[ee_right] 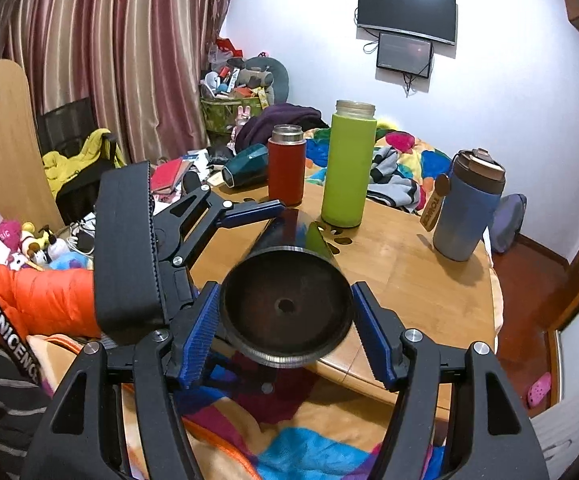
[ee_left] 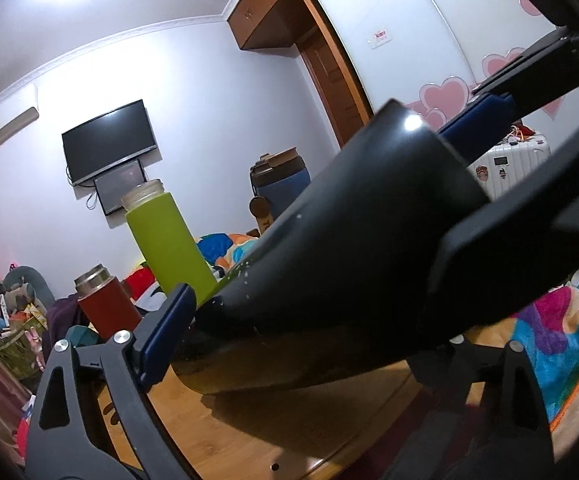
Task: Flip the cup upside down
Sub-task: 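Close the left gripper on the tumbler while the right gripper releases it, then turn the tumbler upright with the left gripper and lower it onto the table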
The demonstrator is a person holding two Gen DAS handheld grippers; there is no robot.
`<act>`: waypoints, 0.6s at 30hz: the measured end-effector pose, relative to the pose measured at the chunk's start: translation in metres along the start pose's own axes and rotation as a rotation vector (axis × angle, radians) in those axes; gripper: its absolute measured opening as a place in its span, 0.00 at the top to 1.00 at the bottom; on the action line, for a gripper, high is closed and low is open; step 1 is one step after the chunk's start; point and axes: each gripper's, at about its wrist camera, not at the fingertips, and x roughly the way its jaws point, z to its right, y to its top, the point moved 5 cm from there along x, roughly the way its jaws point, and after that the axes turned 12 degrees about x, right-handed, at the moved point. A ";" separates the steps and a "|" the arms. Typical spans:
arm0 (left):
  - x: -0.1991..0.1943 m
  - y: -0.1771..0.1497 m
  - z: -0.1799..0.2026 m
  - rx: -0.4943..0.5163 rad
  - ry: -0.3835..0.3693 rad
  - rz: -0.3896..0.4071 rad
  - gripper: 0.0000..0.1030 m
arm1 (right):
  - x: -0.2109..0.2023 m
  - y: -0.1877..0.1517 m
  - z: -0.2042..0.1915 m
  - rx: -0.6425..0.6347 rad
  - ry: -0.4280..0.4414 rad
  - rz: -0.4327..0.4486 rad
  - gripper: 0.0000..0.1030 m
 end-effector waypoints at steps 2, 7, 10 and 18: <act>0.000 0.001 -0.002 -0.010 0.001 0.003 0.11 | -0.006 0.000 -0.001 -0.005 -0.004 0.011 0.34; -0.010 0.004 -0.008 -0.033 0.015 0.024 0.20 | -0.029 0.008 0.011 0.001 -0.092 0.088 0.30; -0.014 0.011 -0.019 -0.065 0.018 0.038 0.24 | -0.041 0.015 0.027 0.053 -0.142 0.136 0.30; -0.023 0.025 -0.045 -0.145 0.008 0.050 0.35 | -0.022 0.021 0.049 0.141 -0.215 0.159 0.28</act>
